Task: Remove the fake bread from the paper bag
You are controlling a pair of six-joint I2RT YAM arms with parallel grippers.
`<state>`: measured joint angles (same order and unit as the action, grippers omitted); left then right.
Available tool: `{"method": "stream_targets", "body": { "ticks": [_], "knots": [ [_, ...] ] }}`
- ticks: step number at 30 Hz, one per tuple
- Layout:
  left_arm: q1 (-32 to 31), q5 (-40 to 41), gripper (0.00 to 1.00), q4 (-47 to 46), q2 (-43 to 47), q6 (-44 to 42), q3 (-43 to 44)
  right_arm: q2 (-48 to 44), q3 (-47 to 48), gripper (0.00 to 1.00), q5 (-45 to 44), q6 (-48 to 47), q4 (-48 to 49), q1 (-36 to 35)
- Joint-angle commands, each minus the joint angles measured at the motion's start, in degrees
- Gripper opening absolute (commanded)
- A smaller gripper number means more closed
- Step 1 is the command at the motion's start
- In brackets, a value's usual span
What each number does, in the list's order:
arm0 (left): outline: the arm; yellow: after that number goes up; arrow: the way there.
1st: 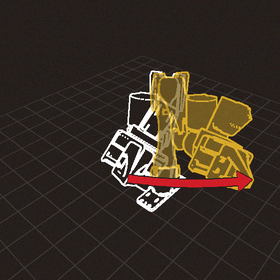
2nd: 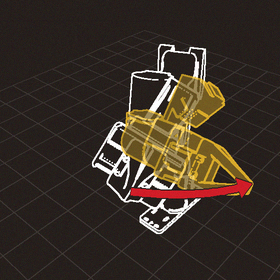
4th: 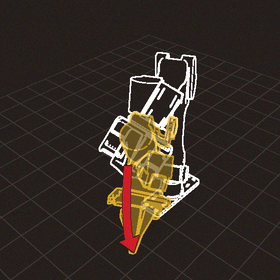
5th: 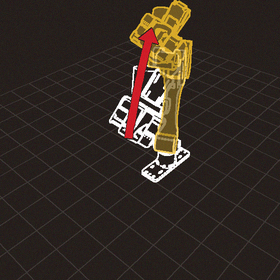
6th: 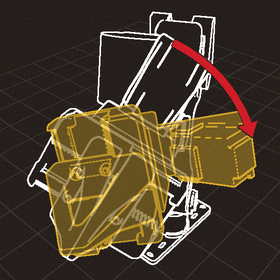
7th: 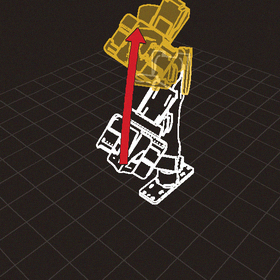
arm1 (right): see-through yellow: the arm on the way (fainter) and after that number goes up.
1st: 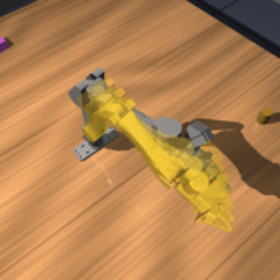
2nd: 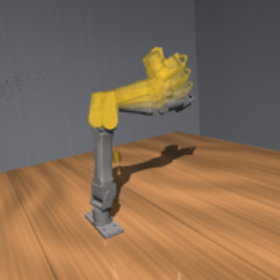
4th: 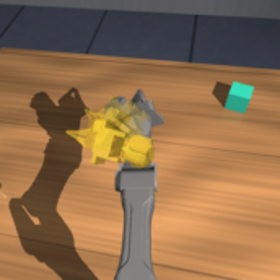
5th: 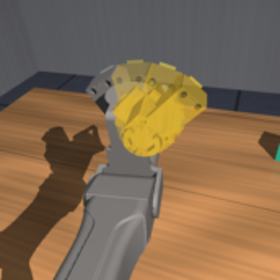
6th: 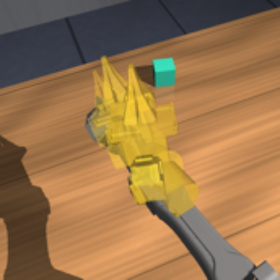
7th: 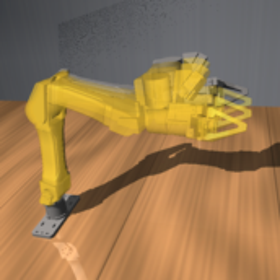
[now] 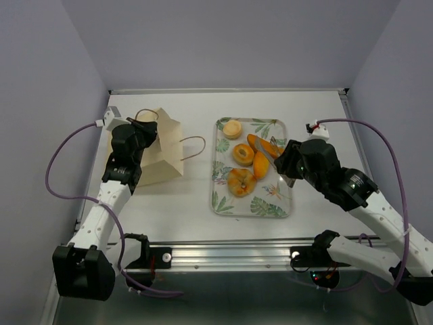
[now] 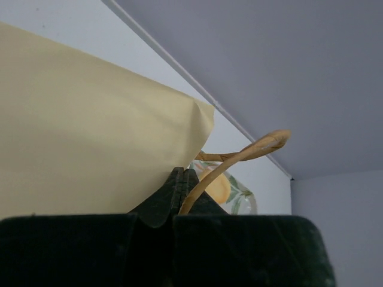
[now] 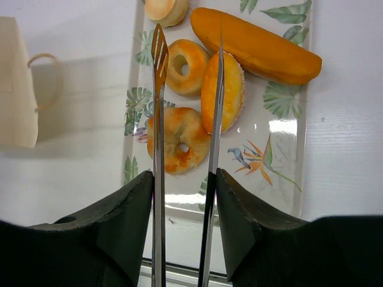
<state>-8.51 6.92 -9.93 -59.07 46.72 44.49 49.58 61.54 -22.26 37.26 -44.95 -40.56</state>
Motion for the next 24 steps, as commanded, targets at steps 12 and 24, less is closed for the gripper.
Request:
{"method": "stream_targets", "body": {
  "ticks": [12,24],
  "knots": [
    [2.4,-27.6,0.00,-14.3,-4.2,12.2,7.5,3.6,1.7,0.49,-5.5,-1.5,15.2,0.2],
    [2.6,-30.6,0.00,-14.9,-14.7,14.9,6.9,6.2,1.2,0.49,-8.4,-1.0,16.6,0.7]
  ]
}}
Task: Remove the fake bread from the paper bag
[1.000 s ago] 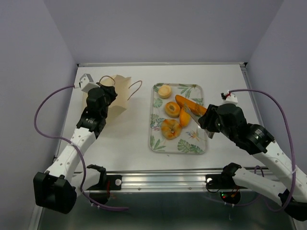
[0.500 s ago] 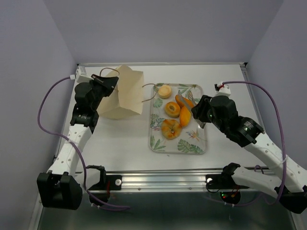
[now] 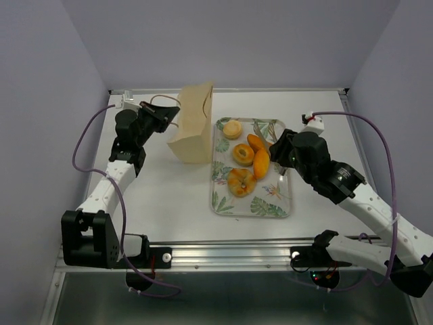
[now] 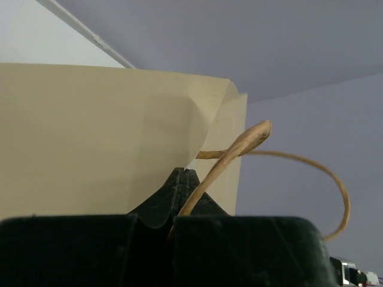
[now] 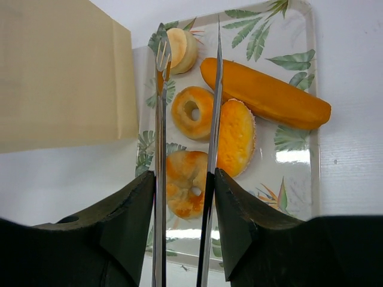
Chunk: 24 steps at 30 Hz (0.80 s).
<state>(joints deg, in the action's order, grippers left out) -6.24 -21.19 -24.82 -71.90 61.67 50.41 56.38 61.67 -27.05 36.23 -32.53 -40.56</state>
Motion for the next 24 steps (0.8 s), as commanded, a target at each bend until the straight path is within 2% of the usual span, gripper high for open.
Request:
{"method": "stream_targets", "body": {
  "ticks": [1,6,7,8,12,13,18,24],
  "knots": [
    [0.4,-2.3,0.00,0.0,-2.1,-0.2,1.3,-0.4,1.0,0.49,-4.1,0.0,4.1,0.7],
    [0.4,2.6,0.00,4.9,-0.3,-2.3,3.9,1.0,0.8,0.49,-4.2,0.0,4.1,1.4],
    [0.4,5.9,0.04,8.3,0.1,-3.7,4.7,1.3,0.9,0.49,-3.9,-0.2,4.1,2.0],
    [0.4,6.9,0.17,9.7,0.4,-4.6,5.3,1.6,0.9,0.49,-3.6,-0.2,4.2,2.5],
    [0.4,9.2,0.92,14.1,0.1,-8.0,9.7,2.6,0.6,0.49,-3.1,-0.9,5.0,4.7],
    [0.4,8.8,0.99,14.3,-0.1,-8.6,10.2,3.1,0.6,0.49,-2.3,-1.2,5.4,6.1],
    [0.4,9.6,0.99,17.9,-1.0,-12.3,16.0,5.1,0.4,0.49,2.1,-2.7,7.7,10.7],
    [0.4,15.7,0.99,27.5,1.0,-18.2,22.0,6.4,1.3,0.49,-0.7,-7.7,9.8,19.4]
  ]
}}
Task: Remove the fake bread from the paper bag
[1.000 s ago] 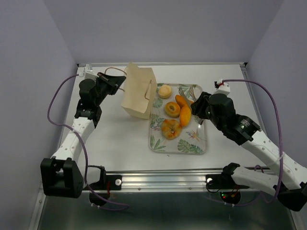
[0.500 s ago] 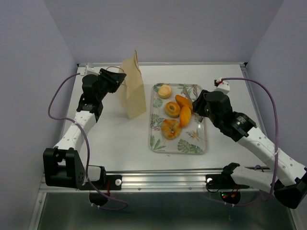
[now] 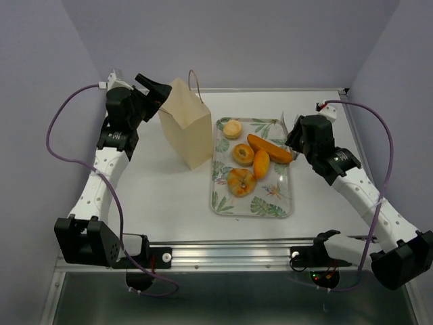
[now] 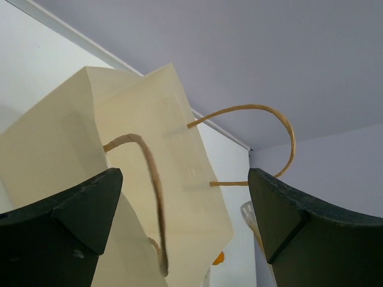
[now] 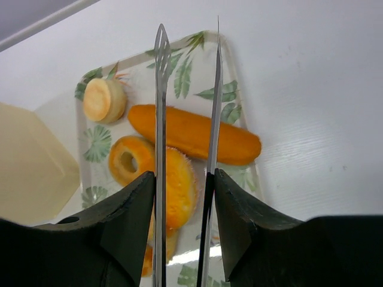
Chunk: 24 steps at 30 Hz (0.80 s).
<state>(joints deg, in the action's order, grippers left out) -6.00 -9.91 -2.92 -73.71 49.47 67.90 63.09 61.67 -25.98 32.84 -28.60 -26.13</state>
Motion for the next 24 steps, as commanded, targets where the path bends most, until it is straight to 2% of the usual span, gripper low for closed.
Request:
{"method": "stream_targets", "body": {
  "ticks": [1,4,6,7,10,11,14,19,22,24],
  "knots": [
    [0.1,5.4,0.99,8.0,3.2,-8.1,5.0,-0.3,0.7,0.49,-1.5,-8.5,7.7,6.3],
    [0.0,8.0,0.99,14.0,4.9,-12.7,6.6,-1.0,-5.0,0.51,1.2,-18.4,20.3,11.5],
    [0.0,10.0,0.99,16.5,6.9,-14.9,7.2,0.7,-8.5,0.52,8.3,-23.4,30.6,15.5],
    [0.0,15.0,0.99,19.6,7.8,-16.4,7.4,2.0,-8.6,0.52,14.5,-26.8,32.3,20.5],
    [0.0,21.8,0.99,23.2,12.4,-17.7,7.5,6.9,-8.1,0.52,22.5,-27.4,33.9,28.1],
    [0.0,26.7,0.99,25.0,13.6,-17.7,7.3,10.0,-8.3,0.52,28.2,-28.3,36.6,31.7],
    [0.1,34.7,0.99,26.2,17.8,-16.9,5.4,16.2,-8.6,0.54,35.5,-31.8,38.6,36.5],
    [0.1,37.8,0.99,26.5,19.4,-16.0,4.1,24.6,-8.9,0.55,37.9,-32.2,40.6,41.3],
    [0.1,38.5,0.99,26.7,19.2,-15.9,3.8,27.0,-10.2,0.62,37.8,-32.0,40.4,42.4],
    [0.2,38.5,0.99,26.4,19.4,-15.9,3.3,27.1,-11.2,0.73,37.2,-31.1,40.5,42.4]
  ]
}}
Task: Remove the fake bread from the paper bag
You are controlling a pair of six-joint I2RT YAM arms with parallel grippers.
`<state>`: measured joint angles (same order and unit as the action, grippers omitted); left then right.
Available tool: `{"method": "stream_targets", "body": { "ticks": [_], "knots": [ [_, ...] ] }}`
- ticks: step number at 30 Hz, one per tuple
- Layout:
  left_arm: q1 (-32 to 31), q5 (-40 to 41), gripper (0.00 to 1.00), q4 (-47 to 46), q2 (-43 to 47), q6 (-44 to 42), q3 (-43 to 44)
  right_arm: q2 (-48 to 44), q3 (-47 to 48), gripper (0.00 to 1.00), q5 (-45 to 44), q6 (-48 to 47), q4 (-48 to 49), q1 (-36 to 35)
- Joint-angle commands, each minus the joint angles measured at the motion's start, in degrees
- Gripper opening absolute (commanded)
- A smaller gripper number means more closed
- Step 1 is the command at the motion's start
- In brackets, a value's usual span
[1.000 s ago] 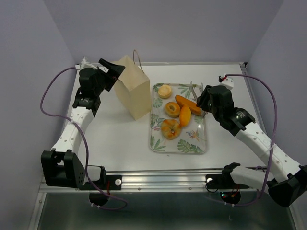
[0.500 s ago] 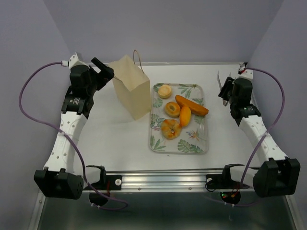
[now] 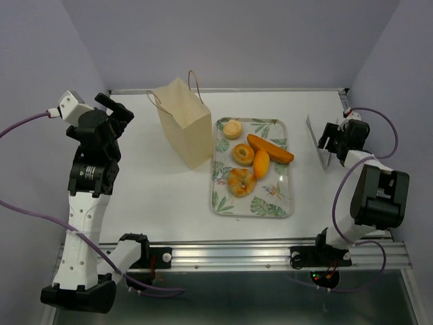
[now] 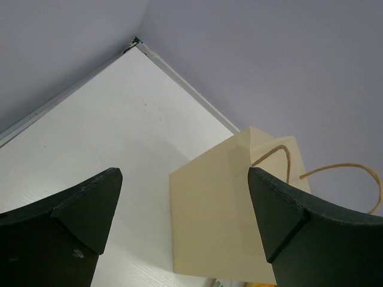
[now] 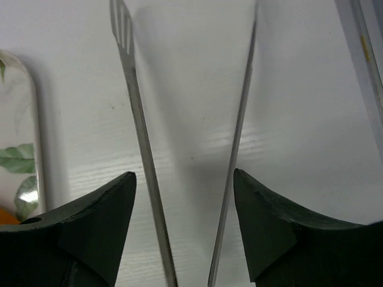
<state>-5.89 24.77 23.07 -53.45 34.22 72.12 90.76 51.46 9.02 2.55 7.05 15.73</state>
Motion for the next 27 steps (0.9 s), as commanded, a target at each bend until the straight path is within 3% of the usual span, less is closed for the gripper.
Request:
{"method": "stream_targets", "body": {
  "ticks": [1,2,3,8,10,16,22,27],
  "knots": [
    [0.1,3.6,0.99,0.0,-0.9,-0.6,-1.0,-0.7,-1.2,0.77,1.6,0.2,4.8,0.5],
    [0.1,3.4,0.99,0.1,-0.9,-0.7,-1.1,-0.8,-1.2,0.80,1.2,0.4,4.4,0.5],
    [0.1,3.4,0.99,0.6,-1.0,-0.7,-0.9,-1.5,-1.1,1.00,-2.5,1.4,3.2,0.5],
    [0.0,3.3,0.99,1.3,-1.0,-0.5,-0.7,-6.8,2.7,1.00,-7.0,5.0,-1.9,0.5],
    [0.0,3.1,0.99,1.6,-0.3,-0.5,-0.8,-10.3,7.1,1.00,-14.3,8.9,-10.6,0.5],
    [0.1,3.0,0.99,2.2,2.0,-0.9,-2.3,-18.3,16.1,1.00,-24.6,17.7,-26.4,0.5],
    [0.1,3.1,0.99,1.7,3.2,-1.4,-3.9,-27.9,14.3,1.00,-24.3,19.9,-29.1,0.5],
    [0.0,2.8,0.99,1.3,3.7,-1.3,-4.8,-30.2,13.8,1.00,-23.7,19.2,-28.7,0.5]
  ]
}}
